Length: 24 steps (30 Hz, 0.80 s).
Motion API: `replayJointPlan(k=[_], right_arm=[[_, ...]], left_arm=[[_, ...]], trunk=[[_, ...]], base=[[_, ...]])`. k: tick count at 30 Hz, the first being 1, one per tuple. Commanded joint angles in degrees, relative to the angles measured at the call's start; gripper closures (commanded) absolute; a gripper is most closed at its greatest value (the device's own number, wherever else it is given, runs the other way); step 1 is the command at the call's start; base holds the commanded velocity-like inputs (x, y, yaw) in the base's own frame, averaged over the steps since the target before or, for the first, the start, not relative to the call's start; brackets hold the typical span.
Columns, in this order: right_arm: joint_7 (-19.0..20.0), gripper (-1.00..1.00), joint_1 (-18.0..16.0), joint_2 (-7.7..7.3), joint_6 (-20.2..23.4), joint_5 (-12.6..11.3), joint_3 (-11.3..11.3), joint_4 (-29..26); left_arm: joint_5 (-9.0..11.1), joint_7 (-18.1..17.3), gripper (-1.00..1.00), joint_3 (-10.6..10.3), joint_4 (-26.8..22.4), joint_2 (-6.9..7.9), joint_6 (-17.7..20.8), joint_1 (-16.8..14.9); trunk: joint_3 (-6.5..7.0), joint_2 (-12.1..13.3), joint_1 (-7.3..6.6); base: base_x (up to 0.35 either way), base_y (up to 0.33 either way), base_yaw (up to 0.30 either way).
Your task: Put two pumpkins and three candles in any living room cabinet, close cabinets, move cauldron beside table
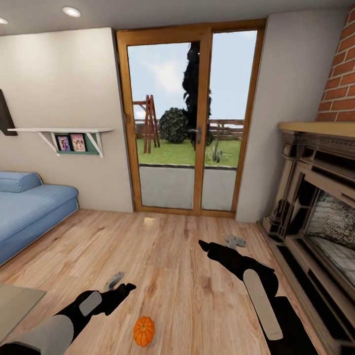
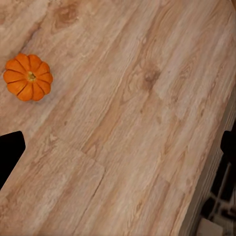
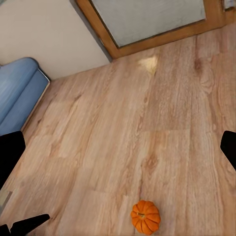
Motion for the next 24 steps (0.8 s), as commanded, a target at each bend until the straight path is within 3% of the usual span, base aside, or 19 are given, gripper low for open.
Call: replayJointPlan(k=[1, 4, 7, 10, 24], right_arm=[[-0.59, -1.0, -0.04, 0.02, 0.19, -0.59, 0.03, -0.04], [-0.63, -1.0, -0.02, 0.04, 0.25, -0.65, 0.05, 0.03], [-0.64, -1.0, -0.02, 0.04, 0.27, -0.66, 0.13, 0.06], [-0.65, -1.0, -0.02, 0.05, 0.27, -0.73, 0.2, 0.07], [-0.65, -1.0, -0.04, 0.05, 0.35, -0.68, 0.31, 0.0]], left_arm=[[1.54, -0.08, -1.0, -0.08, 0.02, 0.11, 0.15, -0.04], [4.93, 0.13, -1.0, 0.39, 0.1, 0.21, -0.1, -0.04], [5.62, 0.29, -1.0, 0.46, -0.02, 0.22, -0.32, -0.04], [5.9, 0.28, -1.0, 0.51, -0.05, 0.22, -0.51, -0.04], [6.3, -0.32, -1.0, 0.66, 0.01, 0.26, -0.78, -0.01]], trunk=[[-0.07, -0.04, 0.0], [-0.07, -0.04, 0.0], [-0.07, -0.04, 0.0], [-0.07, -0.04, 0.0], [-2.58, -5.65, 3.08]], base=[[0.038, -0.018, 0.0], [0.019, -0.009, 0.0], [0.006, -0.003, 0.0], [0.002, -0.001, 0.0], [0.0, 0.0, 0.0]])
